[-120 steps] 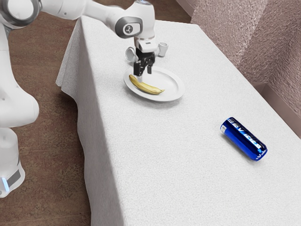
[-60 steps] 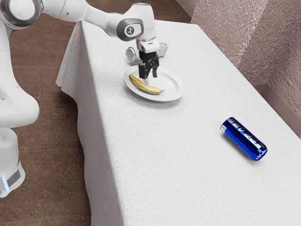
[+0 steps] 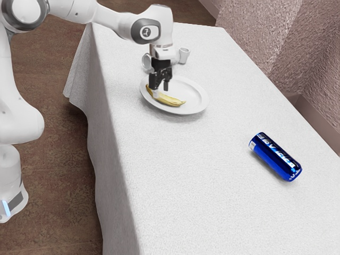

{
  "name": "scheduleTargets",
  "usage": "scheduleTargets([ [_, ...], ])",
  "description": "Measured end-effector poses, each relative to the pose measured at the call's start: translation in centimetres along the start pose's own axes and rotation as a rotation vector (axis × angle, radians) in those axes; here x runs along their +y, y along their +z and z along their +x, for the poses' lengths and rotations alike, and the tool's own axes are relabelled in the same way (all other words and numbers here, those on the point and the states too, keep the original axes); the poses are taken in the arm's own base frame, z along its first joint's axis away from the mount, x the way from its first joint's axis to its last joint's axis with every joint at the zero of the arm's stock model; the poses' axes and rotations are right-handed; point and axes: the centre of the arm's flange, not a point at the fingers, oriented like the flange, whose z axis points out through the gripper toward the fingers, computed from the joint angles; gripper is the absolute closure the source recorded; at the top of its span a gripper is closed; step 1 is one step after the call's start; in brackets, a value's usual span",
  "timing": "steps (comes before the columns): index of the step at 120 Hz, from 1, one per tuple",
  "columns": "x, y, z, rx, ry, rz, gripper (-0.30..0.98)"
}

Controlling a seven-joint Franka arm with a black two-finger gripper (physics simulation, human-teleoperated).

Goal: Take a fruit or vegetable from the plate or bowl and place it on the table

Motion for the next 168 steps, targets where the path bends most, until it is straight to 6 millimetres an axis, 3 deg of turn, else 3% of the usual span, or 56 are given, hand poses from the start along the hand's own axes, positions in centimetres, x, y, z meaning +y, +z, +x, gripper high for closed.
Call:
scheduleTargets([
  [52,-0.3,-1.0,1.1,-0.023,0.067,0.010,0.00],
  [112,0.0,-0.4,0.9,-0.079,0.103,-0.014,0.00],
  [120,-0.2,-0.4,0.6,-0.080,0.097,-0.014,0.00],
  [140,-1.6,-2.9,0.0,-0.055,0.078,0.031,0.00],
  [168,-2.9,-2.4,-0.5,-0.041,0.043,0.031,0.00],
])
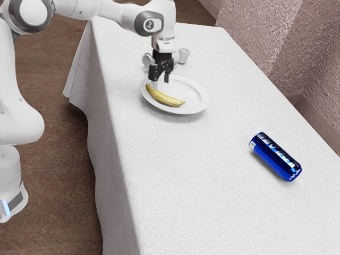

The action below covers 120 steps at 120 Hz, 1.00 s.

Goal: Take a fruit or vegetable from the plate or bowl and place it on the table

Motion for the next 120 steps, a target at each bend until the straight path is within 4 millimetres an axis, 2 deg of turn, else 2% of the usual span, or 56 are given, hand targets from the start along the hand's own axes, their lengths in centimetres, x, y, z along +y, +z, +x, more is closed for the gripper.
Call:
scheduleTargets([
  [36,-0.8,-0.3,1.2,0.033,-0.050,0.017,0.00],
  [62,-1.7,-0.7,3.2,0.022,-0.070,0.014,0.00],
  [74,-2.4,-0.8,4.8,0.011,-0.066,0.008,0.00],
  [94,-2.5,-1.2,7.6,-0.047,-0.025,0.034,0.00],
  [109,-2.6,-1.4,7.4,-0.070,-0.047,0.036,0.00],
  [120,-2.0,-0.7,7.4,-0.083,-0.056,0.019,0.00],
])
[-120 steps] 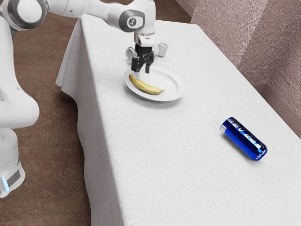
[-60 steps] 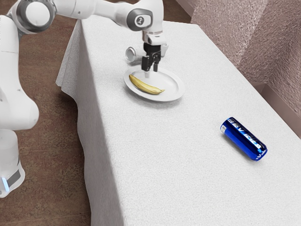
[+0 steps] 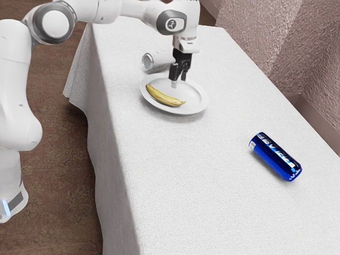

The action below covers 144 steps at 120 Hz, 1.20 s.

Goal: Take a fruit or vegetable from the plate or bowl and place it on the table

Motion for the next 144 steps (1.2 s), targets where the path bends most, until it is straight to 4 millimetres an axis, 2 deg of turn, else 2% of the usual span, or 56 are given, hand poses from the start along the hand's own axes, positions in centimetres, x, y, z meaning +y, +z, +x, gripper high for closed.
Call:
scheduleTargets([
  [13,0.5,2.3,-0.8,-0.016,-0.022,-0.039,0.00],
  [36,0.5,3.0,-0.9,0.000,-0.037,-0.049,0.00],
  [56,1.1,4.4,-0.7,0.001,-0.038,-0.073,0.00],
  [80,0.9,4.5,-1.0,0.009,-0.046,-0.069,0.00],
  [107,1.2,5.6,-1.4,0.003,-0.054,-0.088,0.00],
  [144,0.7,5.1,-2.0,0.012,-0.067,-0.070,0.00],
])
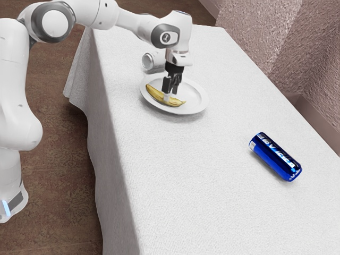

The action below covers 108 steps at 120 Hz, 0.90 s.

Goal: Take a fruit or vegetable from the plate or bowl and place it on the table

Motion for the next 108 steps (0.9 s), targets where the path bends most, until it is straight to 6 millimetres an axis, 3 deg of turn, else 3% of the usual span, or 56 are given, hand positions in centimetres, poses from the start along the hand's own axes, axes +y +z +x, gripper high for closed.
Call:
scheduleTargets([
  [54,-1.0,0.8,-0.4,0.005,-0.002,0.006,0.00],
  [108,-0.5,0.9,2.1,0.024,0.039,0.031,0.00],
])
